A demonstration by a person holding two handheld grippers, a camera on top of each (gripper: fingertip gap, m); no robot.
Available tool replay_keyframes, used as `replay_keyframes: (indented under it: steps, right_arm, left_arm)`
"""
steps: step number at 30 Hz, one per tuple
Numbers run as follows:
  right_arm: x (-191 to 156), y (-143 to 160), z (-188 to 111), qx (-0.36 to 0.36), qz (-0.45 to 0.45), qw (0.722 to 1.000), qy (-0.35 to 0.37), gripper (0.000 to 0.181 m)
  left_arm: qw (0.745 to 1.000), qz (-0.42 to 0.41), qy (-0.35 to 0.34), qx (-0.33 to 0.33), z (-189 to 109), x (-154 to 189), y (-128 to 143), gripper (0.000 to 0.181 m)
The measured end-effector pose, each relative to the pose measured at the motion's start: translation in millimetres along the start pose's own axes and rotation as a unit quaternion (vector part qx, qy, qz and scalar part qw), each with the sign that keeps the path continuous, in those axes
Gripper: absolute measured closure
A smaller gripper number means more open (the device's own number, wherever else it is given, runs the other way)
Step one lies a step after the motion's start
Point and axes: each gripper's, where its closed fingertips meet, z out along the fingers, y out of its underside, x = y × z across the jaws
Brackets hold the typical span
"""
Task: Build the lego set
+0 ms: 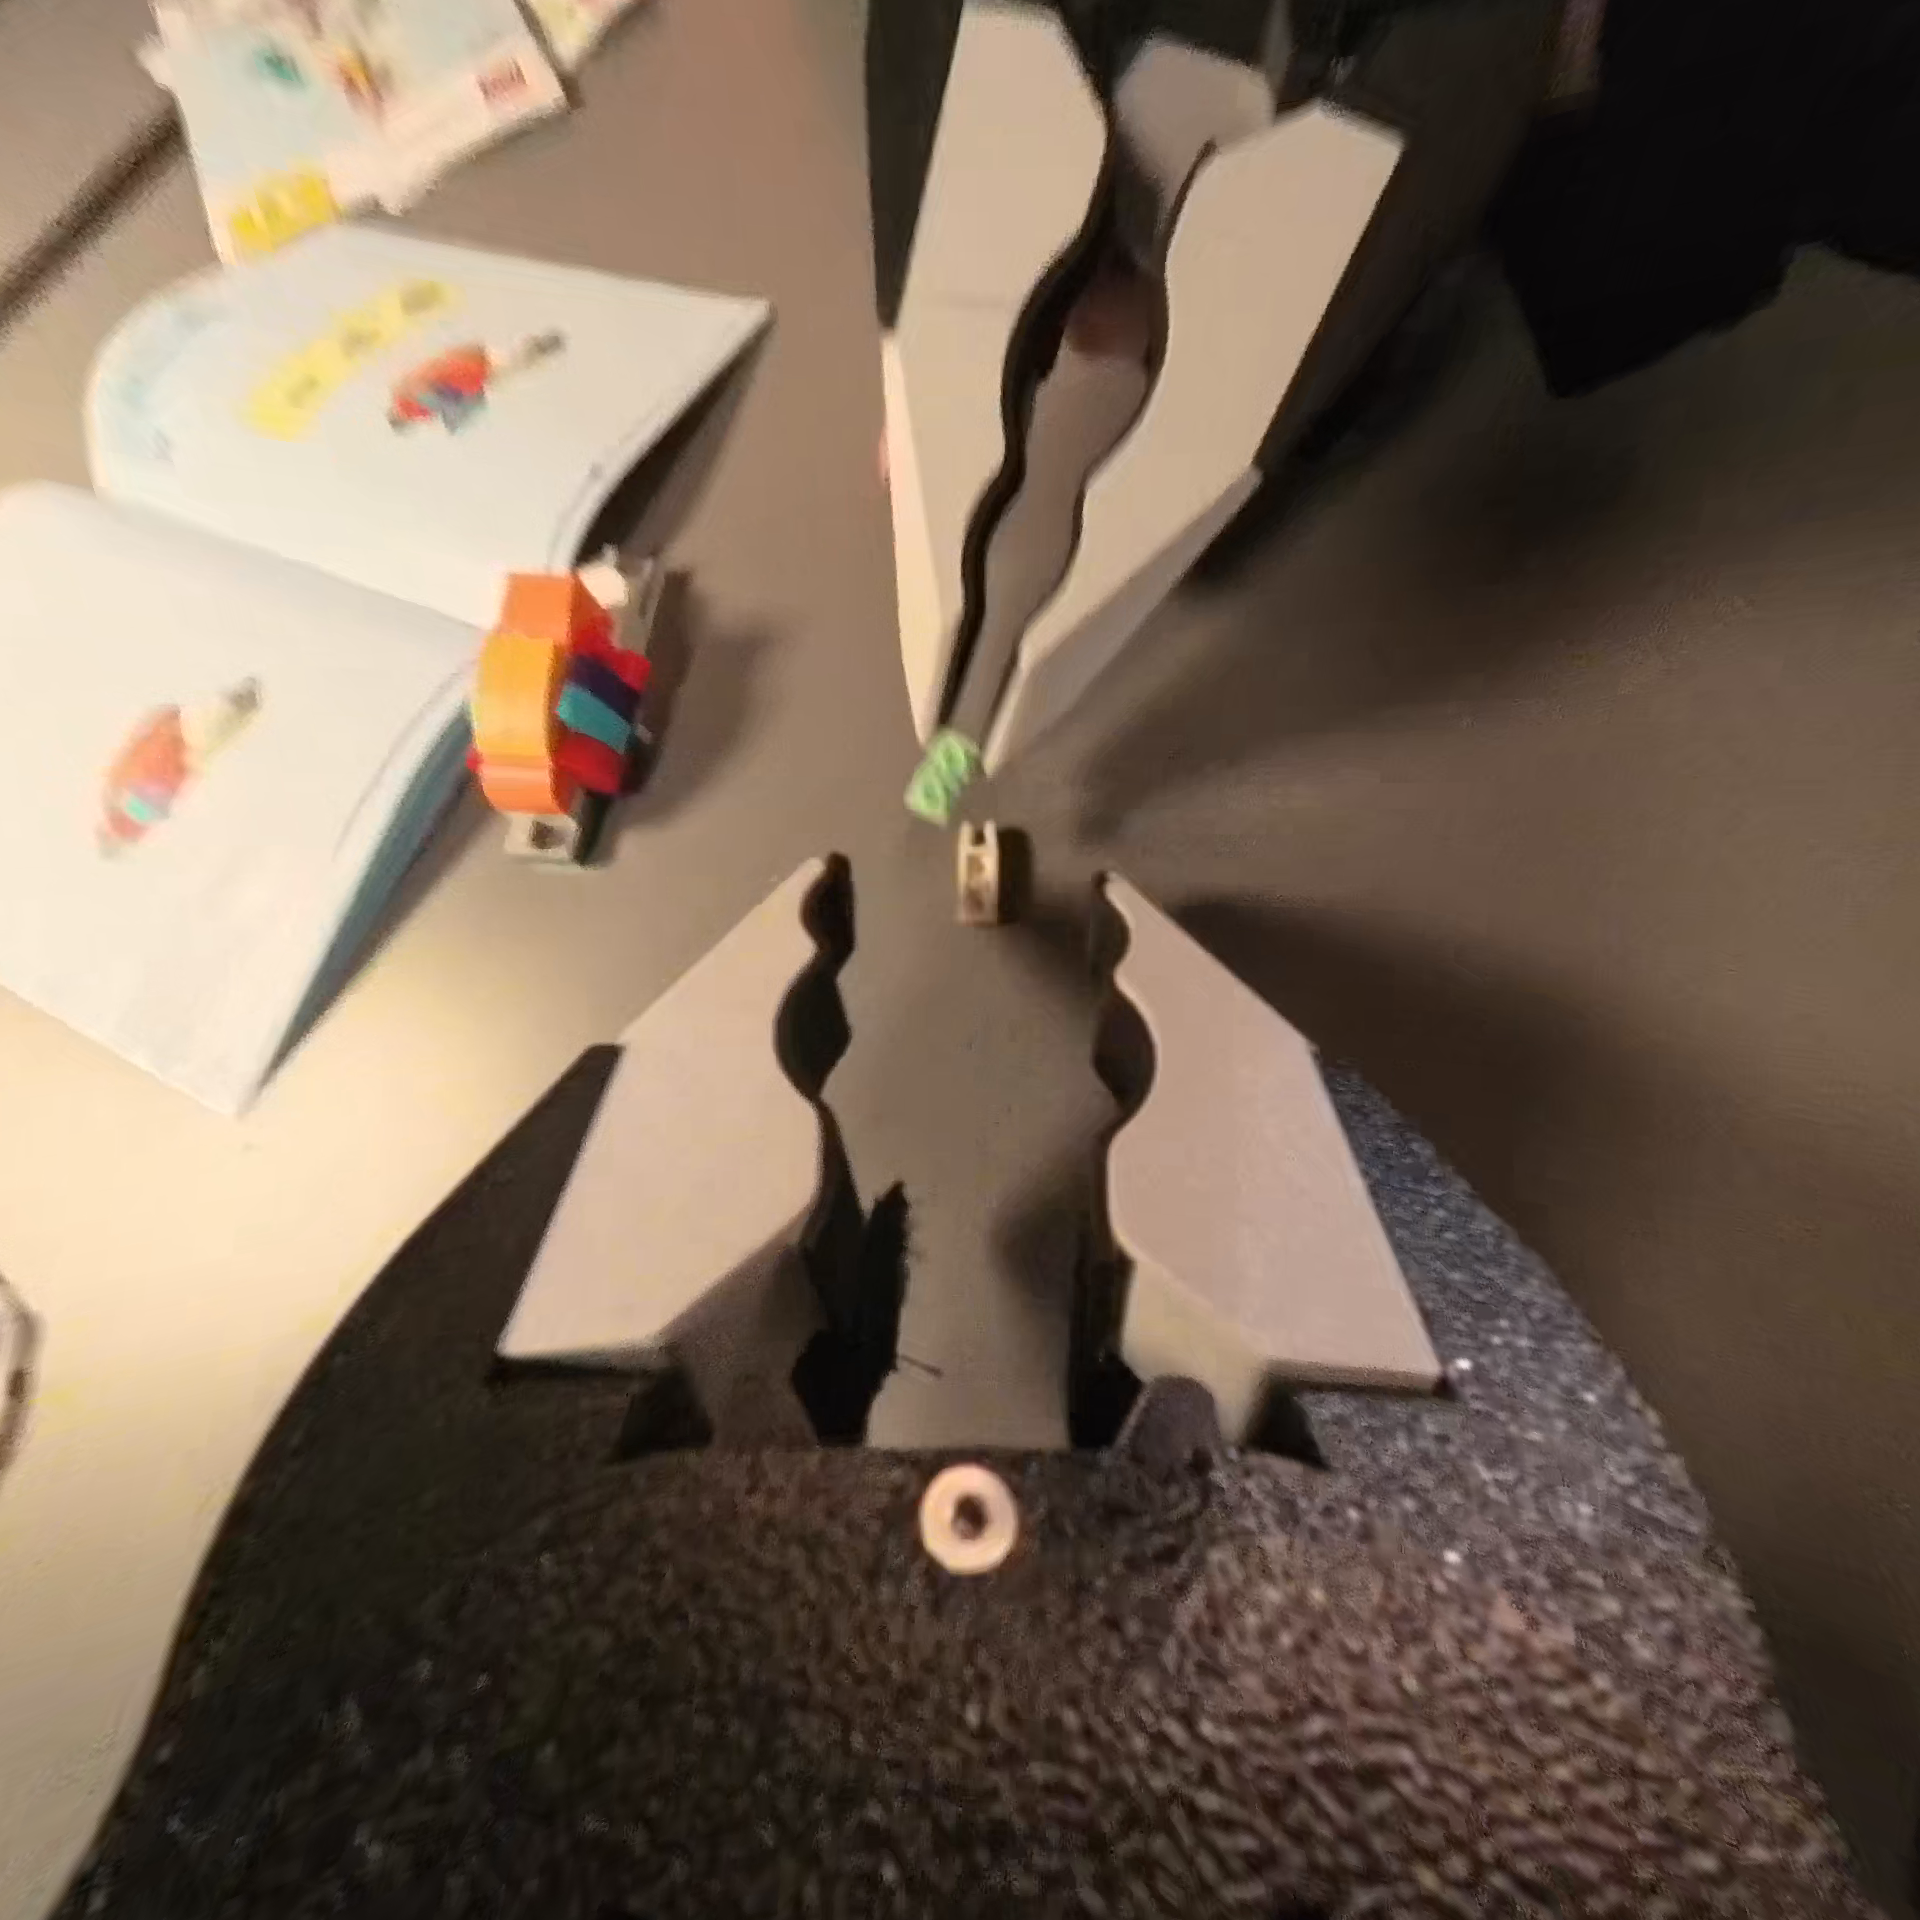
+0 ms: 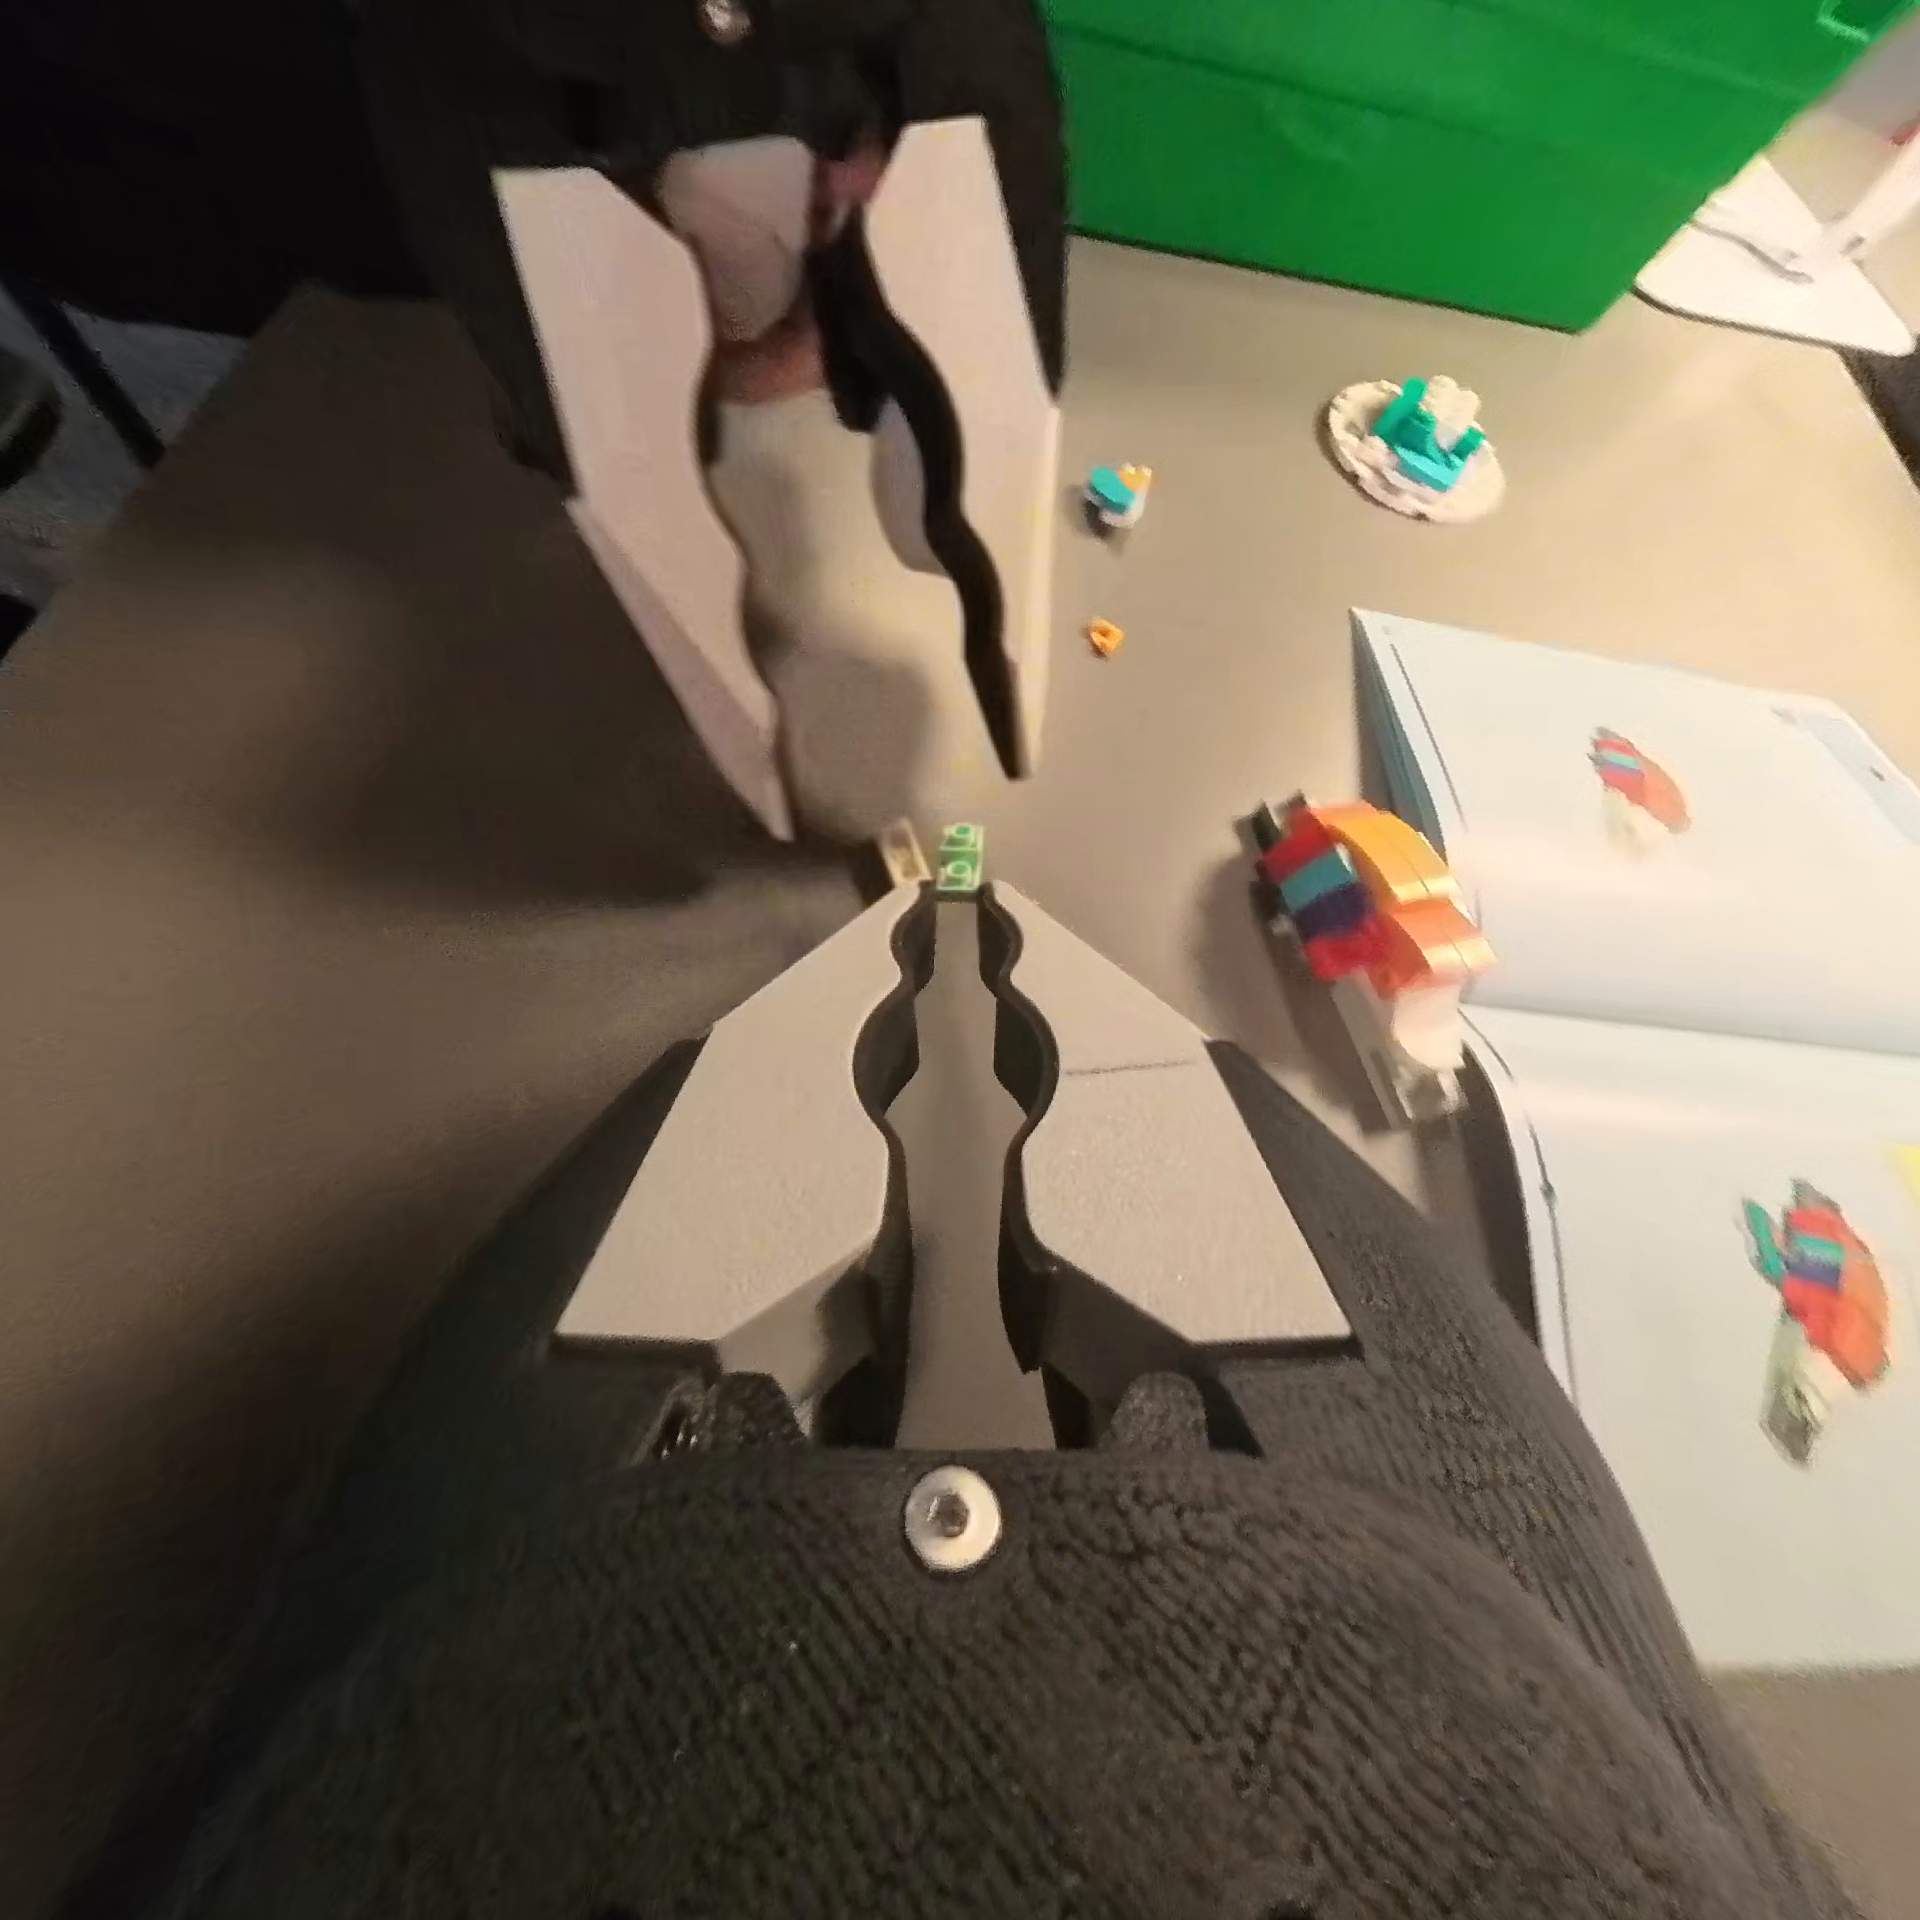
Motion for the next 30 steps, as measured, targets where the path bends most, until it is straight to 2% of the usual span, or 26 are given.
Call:
replay_keyframes:
  steps: [2,4,10,13,16,18,21,25,27,30]
  right_arm:
    - [9,9,-8,-0.01,0.017,1.0,0.021,0.175]
    - [13,17,-14,-0.021,0.032,0.999,0.032,0.175]
    - [14,32,-20,-0.05,0.069,0.996,0.022,0.175]
    - [13,34,-21,-0.053,0.08,0.995,0.013,0.175]
    - [11,37,-22,-0.06,0.089,0.994,0.005,0.175]
    - [11,39,-22,-0.068,0.092,0.993,0.002,0.169]
    - [10,40,-22,-0.068,0.093,0.993,0.001,0.159]
    - [10,38,-29,-0.049,0.11,0.993,-0.006,0.144]
    - [15,30,-36,-0.013,0.124,0.992,0.001,0.143]
    - [25,16,-48,0.055,0.164,0.985,0.017,0.146]
  left_arm:
    - [1.0,-0.018,0.017,-0.012,3,5,6,0.143]
    - [1.0,-0.011,0.003,-0.009,6,3,8,0.149]
    - [0.999,-0.039,0.018,-0.016,11,1,8,0.155]
    - [0.998,-0.049,0.045,-0.022,11,7,8,0.174]
    - [0.996,-0.064,0.058,-0.029,11,7,8,0.175]
    - [0.996,-0.056,0.055,-0.028,12,5,7,0.175]
    - [0.999,-0.032,0.036,-0.011,17,0,1,0.175]
    - [0.998,0.011,-0.022,0.062,20,-12,-27,0.175]
    - [0.991,0.046,-0.071,0.107,17,-21,-45,0.175]
    - [0.966,0.128,-0.145,0.173,11,-31,-72,0.175]
